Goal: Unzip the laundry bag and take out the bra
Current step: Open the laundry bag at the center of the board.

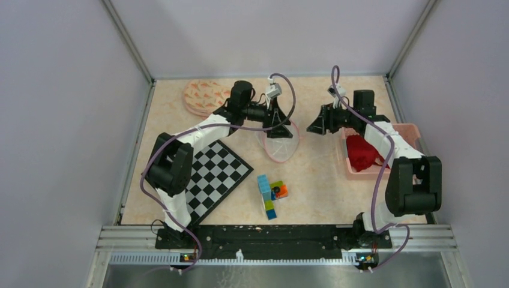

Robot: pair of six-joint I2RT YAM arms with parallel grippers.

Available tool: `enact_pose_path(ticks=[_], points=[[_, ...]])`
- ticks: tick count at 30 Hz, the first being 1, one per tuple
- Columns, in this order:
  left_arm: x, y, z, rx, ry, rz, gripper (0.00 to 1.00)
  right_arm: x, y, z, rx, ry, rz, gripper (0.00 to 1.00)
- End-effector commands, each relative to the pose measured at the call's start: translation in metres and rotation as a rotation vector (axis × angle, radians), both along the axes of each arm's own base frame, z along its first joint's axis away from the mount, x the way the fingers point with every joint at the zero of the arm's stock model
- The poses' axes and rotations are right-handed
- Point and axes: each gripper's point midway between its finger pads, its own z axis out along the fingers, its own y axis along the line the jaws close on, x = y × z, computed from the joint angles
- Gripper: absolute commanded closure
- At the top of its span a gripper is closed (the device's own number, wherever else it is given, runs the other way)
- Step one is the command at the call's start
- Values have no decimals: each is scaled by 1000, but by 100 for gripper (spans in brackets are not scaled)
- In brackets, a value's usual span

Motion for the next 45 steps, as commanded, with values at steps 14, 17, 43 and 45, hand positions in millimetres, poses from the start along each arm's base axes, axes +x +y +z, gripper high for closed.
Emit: enact_pose_path(ticks=[14, 17, 43, 45], points=[[57, 78, -31, 65, 176, 322, 5, 18, 21, 30, 55, -53, -13, 40], [53, 78, -37, 66, 204, 312, 7, 21, 21, 28, 55, -43, -12, 40], [32, 64, -80, 151, 282, 257, 17, 23, 20, 32, 41, -61, -3, 42], [31, 60, -76, 146, 273, 244, 18, 26, 19, 33, 38, -68, -7, 42]])
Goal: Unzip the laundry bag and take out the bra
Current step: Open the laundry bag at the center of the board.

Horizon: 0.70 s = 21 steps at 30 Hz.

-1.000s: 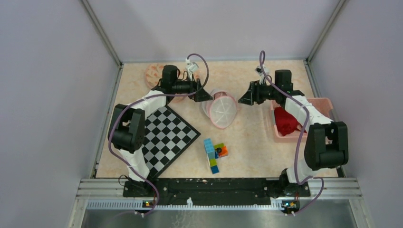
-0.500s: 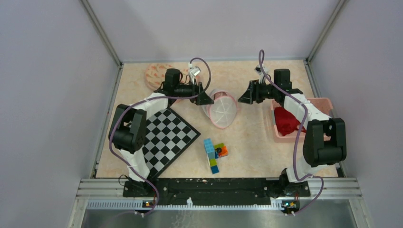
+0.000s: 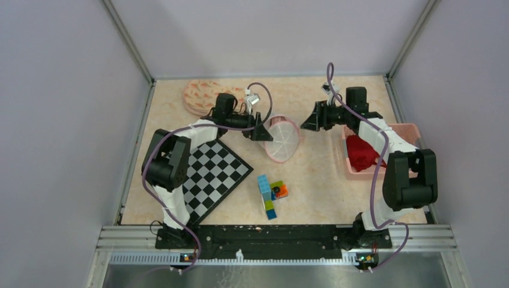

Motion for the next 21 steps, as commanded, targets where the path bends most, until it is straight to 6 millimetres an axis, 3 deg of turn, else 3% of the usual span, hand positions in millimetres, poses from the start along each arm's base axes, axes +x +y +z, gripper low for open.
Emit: enact_pose_path(ticks=[1, 5, 12, 15, 21], points=[[4, -12, 16, -21, -69, -39, 19, 16, 1, 28, -1, -102, 9, 42], [-6, -24, 37, -59, -122, -107, 21, 26, -2, 38, -21, -150, 9, 42], [-43, -56, 58, -99, -221, -293, 25, 66, -20, 69, -32, -239, -52, 42], [-62, -70, 62, -107, -257, -384, 25, 71, -22, 77, -33, -259, -56, 42], [-82, -96, 66, -90, -357, -530, 23, 71, -22, 74, -37, -249, -55, 42]])
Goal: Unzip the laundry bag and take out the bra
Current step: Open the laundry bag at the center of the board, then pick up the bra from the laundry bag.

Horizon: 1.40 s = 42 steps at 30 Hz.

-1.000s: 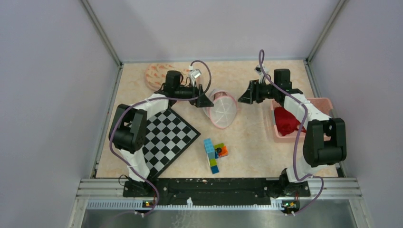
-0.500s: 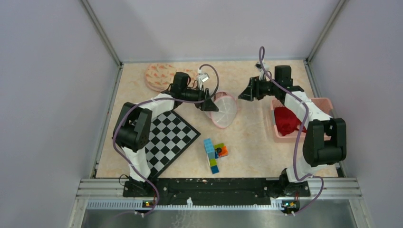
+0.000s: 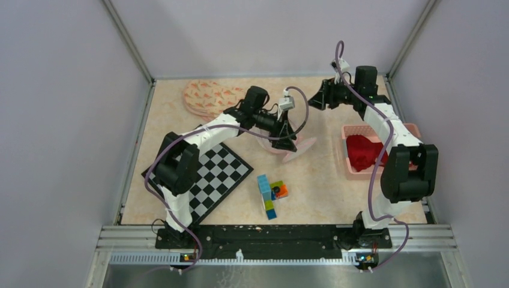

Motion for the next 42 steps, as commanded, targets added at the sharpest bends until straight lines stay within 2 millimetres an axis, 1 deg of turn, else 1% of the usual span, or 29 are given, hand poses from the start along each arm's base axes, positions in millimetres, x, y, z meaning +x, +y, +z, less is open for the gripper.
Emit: enact_pose_path(ticks=[1, 4, 9, 11, 12, 13, 14, 16, 19, 21, 23, 26, 27, 34, 36, 38, 42], points=[[-14, -14, 11, -19, -136, -129, 22, 7, 0, 11, -8, -44, 8, 42], [-13, -16, 9, 16, -210, -122, 18, 5, 1, 6, -1, -32, 14, 42], [8, -5, 16, 33, -278, 10, 9, -2, 6, -4, 12, -4, 27, 42], [20, 6, 24, 9, -269, 89, 5, -7, 9, -9, 13, 7, 38, 42], [29, 11, 31, -20, -274, 135, 4, -10, 12, -11, 14, 12, 45, 42], [37, 20, 33, -29, -262, 186, 2, -12, 14, -14, 13, 18, 51, 42], [46, 27, 38, -45, -254, 235, 1, -15, 16, -18, 12, 25, 56, 42], [63, 43, 41, -51, -238, 325, 1, -20, 21, -24, 15, 39, 64, 42], [86, 61, 27, -1, -223, 422, 3, -28, 29, -34, 19, 64, 81, 42], [96, 67, 19, 27, -199, 450, 5, -32, 34, -40, 15, 78, 91, 42], [100, 69, 13, 37, -183, 455, 7, -34, 38, -44, 10, 87, 97, 41], [110, 67, 9, 48, -201, 468, 7, -31, 44, -46, 13, 84, 102, 41], [118, 64, 2, 62, -181, 468, 7, -27, 51, -49, 7, 79, 113, 41], [136, 56, -17, 89, -101, 493, 8, -8, 58, -66, -31, 82, 98, 41], [144, 55, -21, 98, -99, 513, 7, -4, 61, -67, -34, 78, 96, 41], [145, 56, -28, 121, -73, 523, 7, -3, 65, -70, -37, 74, 100, 41], [151, 54, -36, 129, -38, 546, 6, 1, 72, -80, -47, 76, 101, 41]])
